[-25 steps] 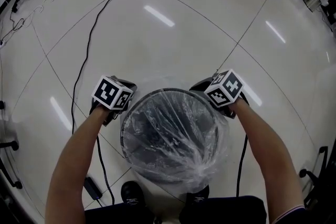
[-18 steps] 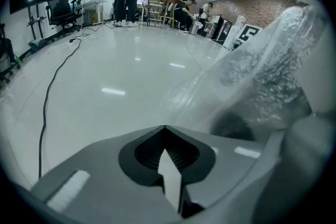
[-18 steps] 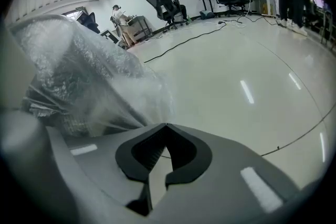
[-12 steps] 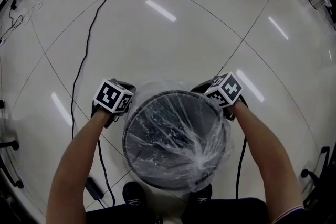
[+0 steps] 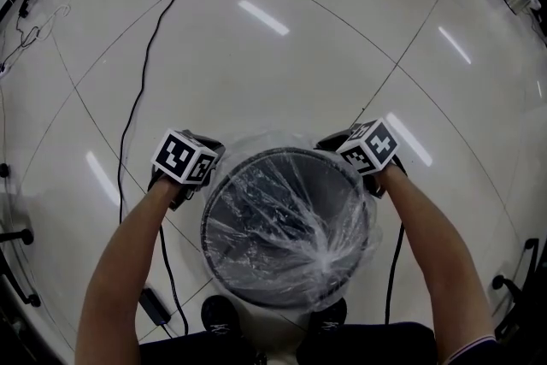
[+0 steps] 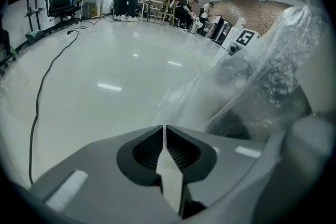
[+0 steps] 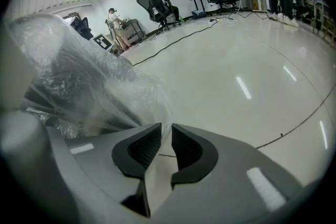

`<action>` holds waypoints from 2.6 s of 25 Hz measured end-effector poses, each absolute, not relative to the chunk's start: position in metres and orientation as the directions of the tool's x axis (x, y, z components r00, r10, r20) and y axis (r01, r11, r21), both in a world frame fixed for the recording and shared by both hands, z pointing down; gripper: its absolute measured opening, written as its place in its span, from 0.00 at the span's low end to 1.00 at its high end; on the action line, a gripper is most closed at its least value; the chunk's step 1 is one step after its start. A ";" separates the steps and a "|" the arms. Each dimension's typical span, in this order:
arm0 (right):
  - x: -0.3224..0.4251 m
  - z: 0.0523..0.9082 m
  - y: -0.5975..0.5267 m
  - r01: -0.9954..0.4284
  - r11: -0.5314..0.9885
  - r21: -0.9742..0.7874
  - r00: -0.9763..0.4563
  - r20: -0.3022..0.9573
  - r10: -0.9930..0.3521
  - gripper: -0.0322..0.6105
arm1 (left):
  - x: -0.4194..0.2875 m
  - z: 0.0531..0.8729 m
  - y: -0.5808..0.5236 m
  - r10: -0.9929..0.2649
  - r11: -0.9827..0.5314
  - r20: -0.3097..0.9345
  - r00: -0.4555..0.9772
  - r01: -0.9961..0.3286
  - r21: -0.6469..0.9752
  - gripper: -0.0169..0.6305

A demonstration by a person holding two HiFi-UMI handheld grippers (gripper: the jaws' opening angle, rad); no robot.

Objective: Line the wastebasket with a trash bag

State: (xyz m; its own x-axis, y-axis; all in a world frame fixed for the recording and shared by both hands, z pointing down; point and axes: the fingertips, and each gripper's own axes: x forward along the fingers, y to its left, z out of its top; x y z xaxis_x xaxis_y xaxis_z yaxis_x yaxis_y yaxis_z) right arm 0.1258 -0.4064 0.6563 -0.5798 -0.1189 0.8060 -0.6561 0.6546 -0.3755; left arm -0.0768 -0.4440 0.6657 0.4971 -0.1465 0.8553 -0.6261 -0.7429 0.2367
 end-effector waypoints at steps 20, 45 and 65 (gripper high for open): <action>0.144 0.505 -0.421 -0.687 0.672 -0.277 -0.599 0.740 -0.307 0.06 | -0.087 0.533 -0.450 -0.292 -0.761 0.809 0.509 -0.636 0.126 0.04; 0.043 0.394 -0.247 -0.428 0.884 -0.188 -0.635 0.758 -0.146 0.21 | -0.078 0.407 -0.329 -0.476 -0.743 0.702 0.530 -0.669 0.001 0.05; -0.007 0.457 -0.269 -0.427 0.870 -0.246 -0.543 0.839 -0.029 0.06 | -0.091 0.433 -0.330 -0.456 -0.726 0.706 0.542 -0.685 0.057 0.05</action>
State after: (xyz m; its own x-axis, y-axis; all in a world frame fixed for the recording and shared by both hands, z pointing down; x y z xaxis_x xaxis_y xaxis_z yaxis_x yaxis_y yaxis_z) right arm -0.0072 -0.2692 0.4572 -0.5426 -0.0285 0.8395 -0.4270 0.8700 -0.2464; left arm -0.0909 -0.3297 0.4334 0.5423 -0.4558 0.7058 -0.6849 -0.7264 0.0572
